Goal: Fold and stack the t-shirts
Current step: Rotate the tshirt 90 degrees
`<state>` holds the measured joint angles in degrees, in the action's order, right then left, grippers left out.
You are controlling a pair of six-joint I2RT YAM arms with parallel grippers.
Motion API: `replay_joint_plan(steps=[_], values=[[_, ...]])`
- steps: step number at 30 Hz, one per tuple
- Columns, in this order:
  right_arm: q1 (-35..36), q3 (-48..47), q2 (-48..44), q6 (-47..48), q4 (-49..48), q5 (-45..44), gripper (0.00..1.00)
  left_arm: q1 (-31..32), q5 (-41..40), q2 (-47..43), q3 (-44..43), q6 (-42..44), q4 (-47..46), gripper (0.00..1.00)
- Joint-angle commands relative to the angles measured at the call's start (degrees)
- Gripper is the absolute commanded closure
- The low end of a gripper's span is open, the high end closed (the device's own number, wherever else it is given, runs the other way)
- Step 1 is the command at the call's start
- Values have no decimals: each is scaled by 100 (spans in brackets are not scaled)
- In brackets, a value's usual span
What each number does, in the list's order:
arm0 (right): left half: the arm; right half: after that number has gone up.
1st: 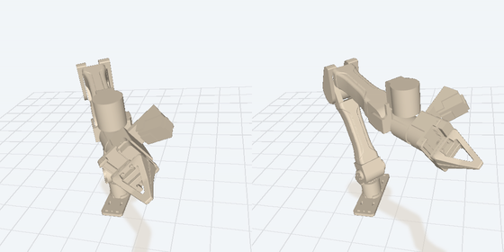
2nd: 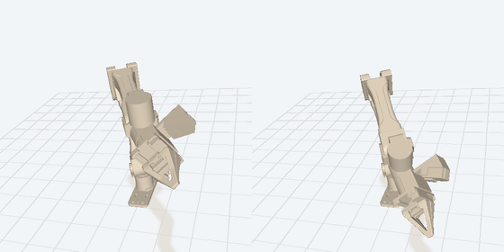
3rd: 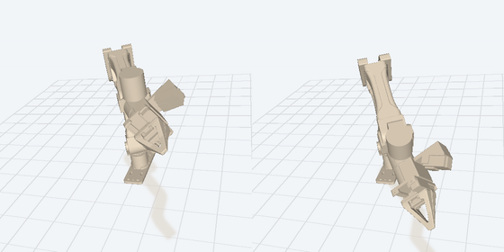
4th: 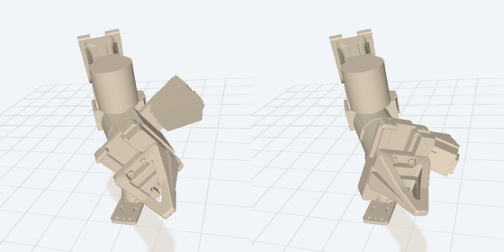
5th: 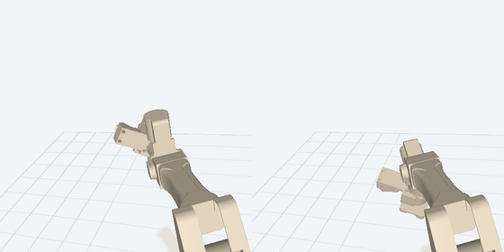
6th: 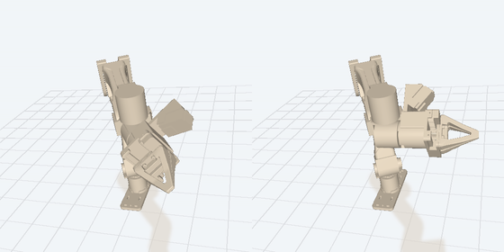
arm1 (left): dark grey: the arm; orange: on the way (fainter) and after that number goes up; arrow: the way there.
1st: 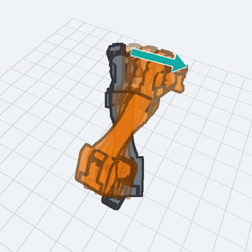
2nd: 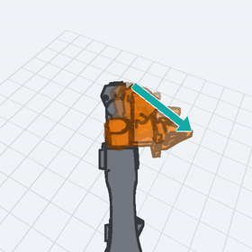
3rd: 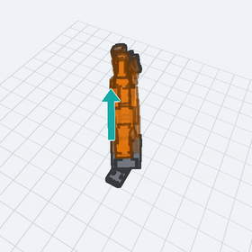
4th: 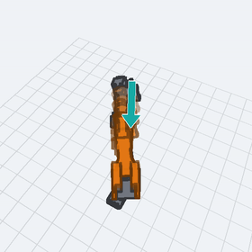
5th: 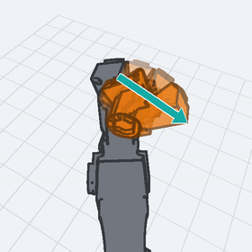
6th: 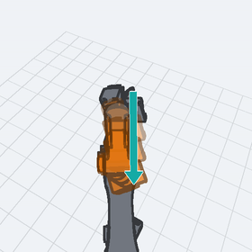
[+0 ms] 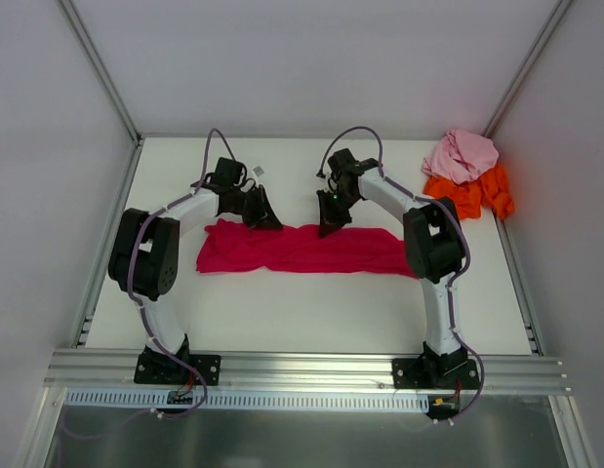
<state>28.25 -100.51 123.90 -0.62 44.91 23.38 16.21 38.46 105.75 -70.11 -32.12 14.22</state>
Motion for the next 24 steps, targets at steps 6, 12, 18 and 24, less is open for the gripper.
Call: replay_joint_plan(steps=[6, 12, 18, 24], values=[[31, 339, -304, 264, 352, -263, 99, 137, -487, 629, -151, 258, 554, 100], [31, 857, -735, 440, 388, -728, 99, 137, -1251, 938, -389, 285, 1214, 100], [31, 1130, -972, 519, 396, -1063, 99, 137, -1998, 1035, -513, 224, 1557, 100], [23, 1095, -1157, 633, 695, -1923, 99, 111, -2483, 1087, -819, 259, 1812, 100]])
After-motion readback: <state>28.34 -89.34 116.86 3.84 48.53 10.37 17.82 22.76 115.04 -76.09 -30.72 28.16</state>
